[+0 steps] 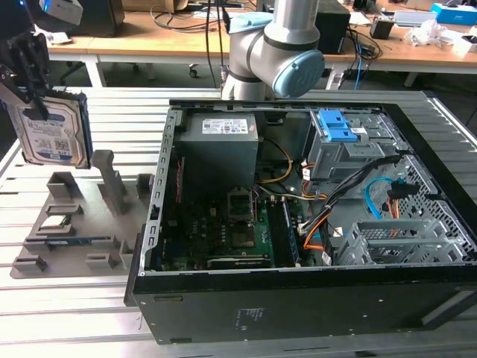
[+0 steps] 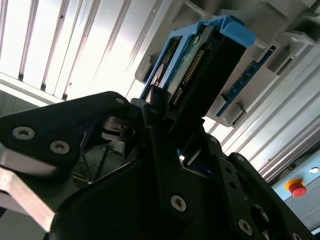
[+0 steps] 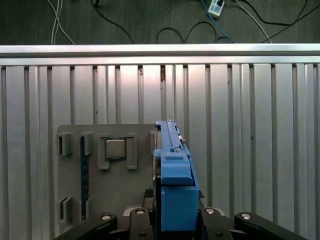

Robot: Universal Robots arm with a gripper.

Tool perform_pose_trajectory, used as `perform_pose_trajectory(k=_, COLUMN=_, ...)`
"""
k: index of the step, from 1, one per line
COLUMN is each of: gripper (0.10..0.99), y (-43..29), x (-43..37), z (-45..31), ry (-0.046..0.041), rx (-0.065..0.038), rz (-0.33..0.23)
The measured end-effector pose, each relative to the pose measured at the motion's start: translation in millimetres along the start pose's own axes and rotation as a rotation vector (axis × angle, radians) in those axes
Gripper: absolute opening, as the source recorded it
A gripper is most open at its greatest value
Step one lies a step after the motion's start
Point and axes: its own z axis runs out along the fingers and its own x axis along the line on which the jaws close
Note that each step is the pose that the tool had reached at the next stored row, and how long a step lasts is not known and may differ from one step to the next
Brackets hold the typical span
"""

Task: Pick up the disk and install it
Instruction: 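Pick up the disk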

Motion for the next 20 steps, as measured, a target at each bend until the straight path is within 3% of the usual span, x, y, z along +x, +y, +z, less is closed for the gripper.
perform_pose_trajectory(k=4, gripper=0.365, y=0.2, x=-0.1, z=-11.9, ry=0.0, rx=0.0, rz=0.0)
perform_pose_trajectory(k=17, gripper=0.365, y=0.6, x=-0.2, z=-34.1, ry=0.0, rx=0.0, rz=0.0)
perform_pose_trajectory(k=20, gripper=0.365, y=0.8, x=-0.3, z=-43.7, ry=0.0, rx=0.0, rz=0.0)
